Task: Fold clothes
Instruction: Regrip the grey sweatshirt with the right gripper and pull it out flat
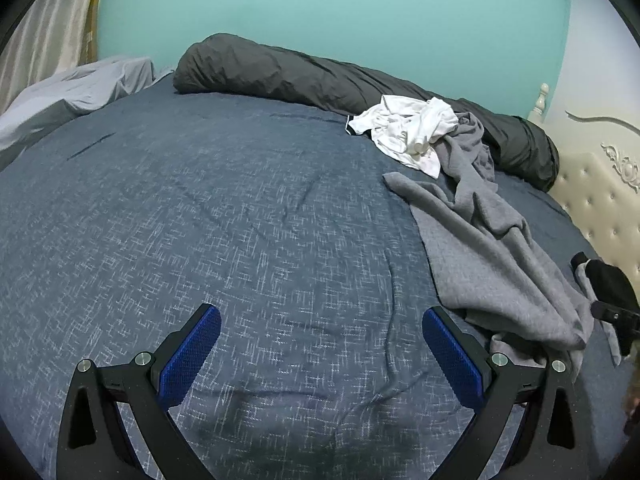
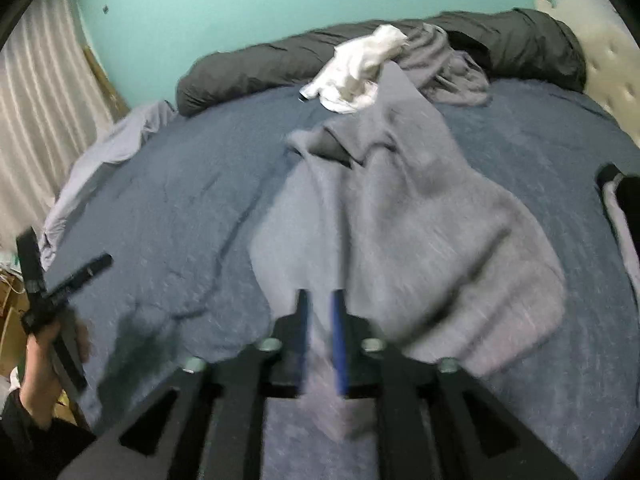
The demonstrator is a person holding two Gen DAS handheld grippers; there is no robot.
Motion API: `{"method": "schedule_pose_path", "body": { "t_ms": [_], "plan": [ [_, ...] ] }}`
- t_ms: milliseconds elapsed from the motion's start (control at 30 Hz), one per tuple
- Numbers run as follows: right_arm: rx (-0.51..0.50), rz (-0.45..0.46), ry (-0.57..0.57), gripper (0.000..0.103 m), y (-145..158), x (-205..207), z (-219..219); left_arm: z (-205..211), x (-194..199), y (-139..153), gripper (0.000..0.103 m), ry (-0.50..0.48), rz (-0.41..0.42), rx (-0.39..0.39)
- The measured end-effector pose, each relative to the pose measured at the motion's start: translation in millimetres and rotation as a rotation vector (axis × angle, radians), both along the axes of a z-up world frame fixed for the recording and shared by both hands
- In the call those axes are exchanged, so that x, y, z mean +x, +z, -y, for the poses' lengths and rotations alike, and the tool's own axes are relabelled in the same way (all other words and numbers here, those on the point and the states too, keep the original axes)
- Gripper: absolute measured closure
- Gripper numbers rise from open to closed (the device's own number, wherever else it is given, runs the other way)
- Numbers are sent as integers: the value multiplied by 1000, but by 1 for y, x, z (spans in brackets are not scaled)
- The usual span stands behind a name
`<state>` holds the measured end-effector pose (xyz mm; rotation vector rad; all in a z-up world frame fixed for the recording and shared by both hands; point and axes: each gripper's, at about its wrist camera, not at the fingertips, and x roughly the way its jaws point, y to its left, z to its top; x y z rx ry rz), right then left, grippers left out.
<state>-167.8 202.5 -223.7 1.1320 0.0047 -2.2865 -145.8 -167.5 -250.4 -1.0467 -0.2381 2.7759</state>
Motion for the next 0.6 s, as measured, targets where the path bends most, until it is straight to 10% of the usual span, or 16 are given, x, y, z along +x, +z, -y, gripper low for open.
{"method": "schedule_pose_path", "body": {
  "t_ms": [333, 467, 600],
  "plan": [
    [183, 94, 46, 49, -68, -37, 87, -1, -4, -3, 0, -19, 6, -17],
    [218, 76, 52, 90, -79, -38, 87, 3, -6, -4, 0, -8, 12, -12],
    [173, 66, 87, 99, -72, -25, 78, 3, -3, -4, 0, -9, 9, -22]
  ]
}}
